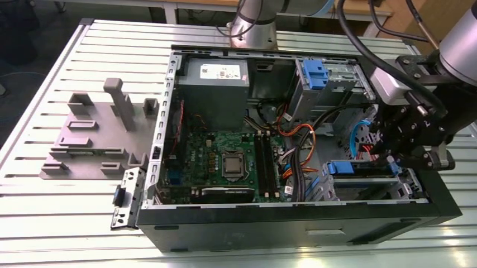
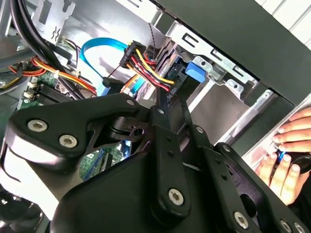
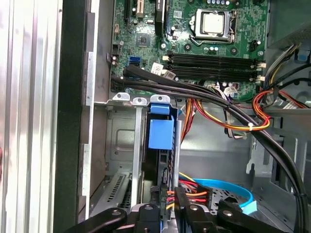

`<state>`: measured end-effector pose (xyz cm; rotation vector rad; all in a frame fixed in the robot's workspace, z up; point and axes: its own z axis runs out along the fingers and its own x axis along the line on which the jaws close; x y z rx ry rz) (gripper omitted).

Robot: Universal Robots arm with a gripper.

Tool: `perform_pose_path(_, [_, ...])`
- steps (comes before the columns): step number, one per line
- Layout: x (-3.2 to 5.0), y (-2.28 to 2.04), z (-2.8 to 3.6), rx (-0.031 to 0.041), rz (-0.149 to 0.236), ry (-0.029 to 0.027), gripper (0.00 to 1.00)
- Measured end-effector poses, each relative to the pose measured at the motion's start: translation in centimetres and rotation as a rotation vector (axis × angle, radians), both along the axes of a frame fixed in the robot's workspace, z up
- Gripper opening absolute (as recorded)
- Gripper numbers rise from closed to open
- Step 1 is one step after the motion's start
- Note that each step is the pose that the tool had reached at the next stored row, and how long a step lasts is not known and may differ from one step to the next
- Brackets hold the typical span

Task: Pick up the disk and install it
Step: 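Insert the first disk wire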

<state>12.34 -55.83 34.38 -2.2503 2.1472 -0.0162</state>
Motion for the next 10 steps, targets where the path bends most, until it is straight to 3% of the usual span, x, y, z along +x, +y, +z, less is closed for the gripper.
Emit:
perform_pose_path(3, [0.0,0.0,0.02,0.0002,0.0,0.0004,0.25])
perform_pose_path(5, [0.0,0.0,0.02,0.0003,0.0,0.0004,0.12])
perform_pose_path(10, [0.0,0.0,0.03,0.0001,0.0,0.0004,0.11])
